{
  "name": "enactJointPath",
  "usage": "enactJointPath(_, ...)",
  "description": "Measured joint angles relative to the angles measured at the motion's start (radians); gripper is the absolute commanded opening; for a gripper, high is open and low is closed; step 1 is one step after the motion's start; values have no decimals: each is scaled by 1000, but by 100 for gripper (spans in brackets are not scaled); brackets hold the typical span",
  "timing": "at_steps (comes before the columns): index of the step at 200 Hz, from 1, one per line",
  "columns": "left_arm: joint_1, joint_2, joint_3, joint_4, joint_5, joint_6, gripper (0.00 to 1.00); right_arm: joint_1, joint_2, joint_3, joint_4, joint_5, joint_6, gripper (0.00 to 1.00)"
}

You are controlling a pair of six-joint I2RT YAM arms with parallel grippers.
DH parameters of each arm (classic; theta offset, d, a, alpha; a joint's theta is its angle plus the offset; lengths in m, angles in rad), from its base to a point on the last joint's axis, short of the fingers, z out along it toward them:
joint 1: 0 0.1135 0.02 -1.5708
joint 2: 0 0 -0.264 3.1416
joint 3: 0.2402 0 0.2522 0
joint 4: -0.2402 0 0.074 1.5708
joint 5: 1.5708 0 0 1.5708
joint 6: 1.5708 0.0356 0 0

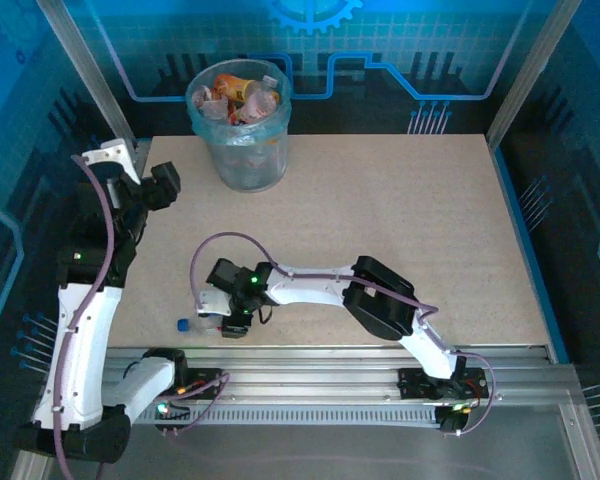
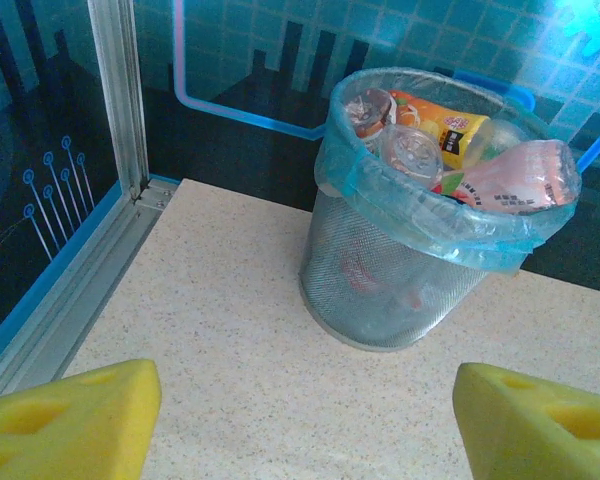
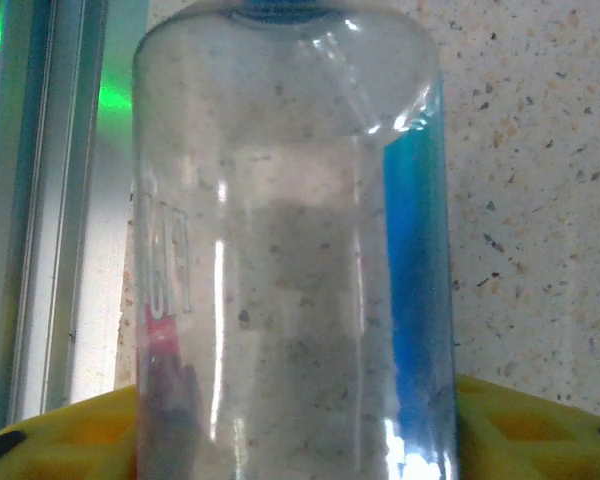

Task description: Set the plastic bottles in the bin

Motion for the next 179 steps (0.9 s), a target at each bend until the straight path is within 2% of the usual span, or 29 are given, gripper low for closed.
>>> enactJointPath(20, 0, -4, 8, -8, 12, 1, 81, -14, -32, -34, 10, -24, 27, 46)
enactJointPath(53, 2, -1, 54, -33, 89, -6, 81, -82, -165, -123, 48, -65, 83, 44)
enactJointPath(135, 4, 84, 54, -32, 480, -175, 82, -369, -561, -379, 229, -110, 310, 40)
enactJointPath(179, -10, 141, 2, 23, 653, -257, 77, -380, -682, -401, 314, -151, 393, 41)
